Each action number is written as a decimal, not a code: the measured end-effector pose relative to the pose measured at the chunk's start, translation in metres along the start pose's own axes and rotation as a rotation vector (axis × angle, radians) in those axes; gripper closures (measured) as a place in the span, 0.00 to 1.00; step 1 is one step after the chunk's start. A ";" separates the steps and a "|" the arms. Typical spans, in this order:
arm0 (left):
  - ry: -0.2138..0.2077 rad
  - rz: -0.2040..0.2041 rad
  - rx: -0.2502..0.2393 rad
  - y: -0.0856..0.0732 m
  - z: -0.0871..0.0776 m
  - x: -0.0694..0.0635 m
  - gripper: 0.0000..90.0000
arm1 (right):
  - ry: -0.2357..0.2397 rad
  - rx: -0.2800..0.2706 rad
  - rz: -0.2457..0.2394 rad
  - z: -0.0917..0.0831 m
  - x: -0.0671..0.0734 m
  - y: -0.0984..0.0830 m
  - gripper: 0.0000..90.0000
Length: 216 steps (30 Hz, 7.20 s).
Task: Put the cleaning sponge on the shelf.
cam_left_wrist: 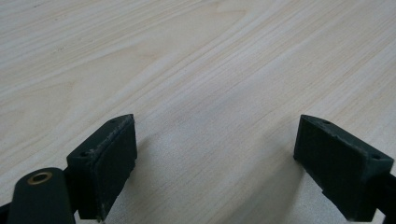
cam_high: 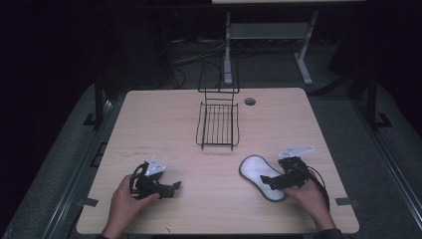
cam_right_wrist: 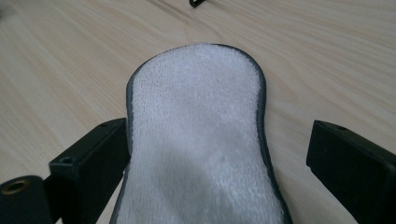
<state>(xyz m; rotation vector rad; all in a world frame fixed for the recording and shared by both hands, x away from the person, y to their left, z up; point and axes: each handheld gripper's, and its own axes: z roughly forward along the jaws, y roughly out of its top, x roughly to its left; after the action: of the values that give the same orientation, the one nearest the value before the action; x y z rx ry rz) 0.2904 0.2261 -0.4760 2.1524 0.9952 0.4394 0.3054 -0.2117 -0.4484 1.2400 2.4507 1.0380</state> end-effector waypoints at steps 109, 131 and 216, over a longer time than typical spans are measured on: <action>0.000 -0.001 -0.001 0.000 0.000 0.000 0.14 | 0.184 -0.156 -0.007 -0.034 -0.002 0.021 0.89; 0.000 -0.005 -0.003 0.000 0.000 0.000 0.14 | 0.189 -0.260 -0.018 -0.045 -0.009 0.052 0.89; -0.005 0.003 0.006 0.001 0.000 0.000 0.14 | 0.187 -0.253 0.005 0.085 -0.011 0.193 0.88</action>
<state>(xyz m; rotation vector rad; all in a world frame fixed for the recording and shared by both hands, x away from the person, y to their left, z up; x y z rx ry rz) 0.2907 0.2257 -0.4758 2.1597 0.9910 0.4327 0.4726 -0.1004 -0.3829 1.1136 2.3514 1.4728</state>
